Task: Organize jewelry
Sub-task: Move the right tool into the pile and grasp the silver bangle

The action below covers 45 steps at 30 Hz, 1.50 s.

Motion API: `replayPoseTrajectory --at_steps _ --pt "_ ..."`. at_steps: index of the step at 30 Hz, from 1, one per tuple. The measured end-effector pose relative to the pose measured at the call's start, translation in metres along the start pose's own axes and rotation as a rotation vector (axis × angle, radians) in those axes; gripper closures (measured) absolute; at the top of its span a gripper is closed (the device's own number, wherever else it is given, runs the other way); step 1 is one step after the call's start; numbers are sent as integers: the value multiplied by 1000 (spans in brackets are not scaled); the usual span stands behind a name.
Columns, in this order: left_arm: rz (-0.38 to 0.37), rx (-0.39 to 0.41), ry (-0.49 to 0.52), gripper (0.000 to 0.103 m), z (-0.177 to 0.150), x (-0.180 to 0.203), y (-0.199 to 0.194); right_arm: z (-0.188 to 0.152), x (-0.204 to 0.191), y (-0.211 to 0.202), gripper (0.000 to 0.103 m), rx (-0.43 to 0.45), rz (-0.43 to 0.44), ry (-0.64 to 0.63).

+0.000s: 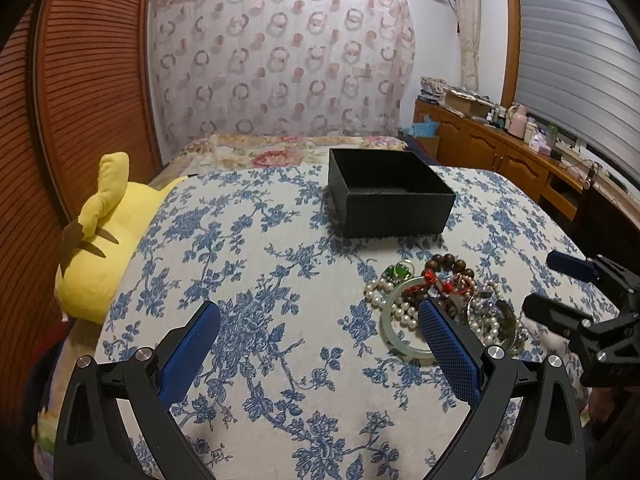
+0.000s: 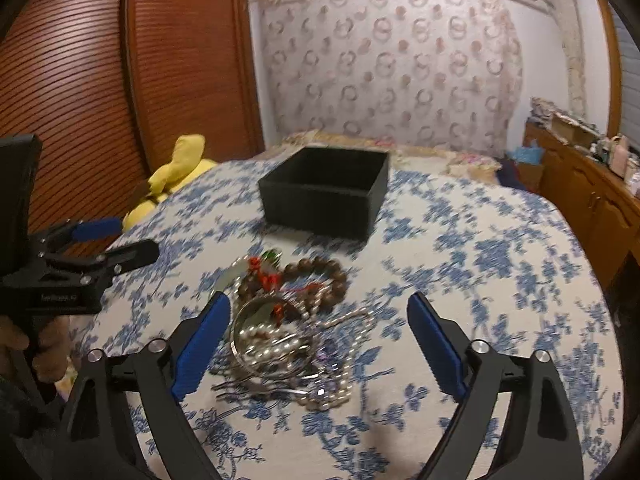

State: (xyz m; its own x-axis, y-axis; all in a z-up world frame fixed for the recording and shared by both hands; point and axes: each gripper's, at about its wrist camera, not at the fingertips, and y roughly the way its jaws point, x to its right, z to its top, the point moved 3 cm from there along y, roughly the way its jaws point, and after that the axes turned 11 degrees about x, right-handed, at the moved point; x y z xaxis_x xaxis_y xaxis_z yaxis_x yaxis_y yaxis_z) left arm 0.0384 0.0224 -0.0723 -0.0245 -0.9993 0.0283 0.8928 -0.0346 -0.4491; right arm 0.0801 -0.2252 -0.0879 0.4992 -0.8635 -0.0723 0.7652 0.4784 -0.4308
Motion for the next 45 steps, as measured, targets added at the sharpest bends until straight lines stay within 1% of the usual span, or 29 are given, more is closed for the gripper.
replayPoseTrajectory --at_steps 3,7,12,16,18,19,25,31,37,38,40,41,43,44,45 --pt "-5 -18 -2 7 -5 -2 3 -5 -8 7 18 -30 31 -15" --pt "-14 -44 -2 7 -12 -3 8 -13 -16 16 20 -73 60 -32" --pt "-25 -68 4 7 -16 -3 12 -20 -26 27 26 -118 68 -72" --pt "-37 -77 7 7 -17 -2 14 -24 -27 33 34 -144 59 -95" --pt "-41 -83 7 7 -18 -1 15 -24 -27 32 40 -146 74 -99" --pt "-41 -86 7 7 -19 -1 16 -24 -26 32 41 -147 77 -99" --pt "-50 -100 7 7 -21 0 20 -15 -22 17 42 -95 97 -97" --pt "-91 -114 8 7 -21 9 24 -7 -2 6 42 -60 48 -91" --pt "-167 -115 -1 8 -15 23 29 -7 20 1 42 -52 3 -64" --pt "-184 -114 -4 10 -12 26 31 -7 22 1 42 -50 -2 -60" --pt "-206 -122 -11 20 -10 30 35 -7 25 -1 42 -47 -8 -56" --pt "-217 -125 -13 21 -9 32 37 -7 25 -2 42 -45 -9 -55" --pt "-241 -129 -13 31 -7 37 41 -8 26 -2 42 -43 -10 -54" --pt "-252 -133 -13 34 -5 39 43 -8 26 -2 42 -44 -9 -54" --pt "-261 -134 -13 39 -3 41 45 -9 26 -2 42 -45 -10 -54"
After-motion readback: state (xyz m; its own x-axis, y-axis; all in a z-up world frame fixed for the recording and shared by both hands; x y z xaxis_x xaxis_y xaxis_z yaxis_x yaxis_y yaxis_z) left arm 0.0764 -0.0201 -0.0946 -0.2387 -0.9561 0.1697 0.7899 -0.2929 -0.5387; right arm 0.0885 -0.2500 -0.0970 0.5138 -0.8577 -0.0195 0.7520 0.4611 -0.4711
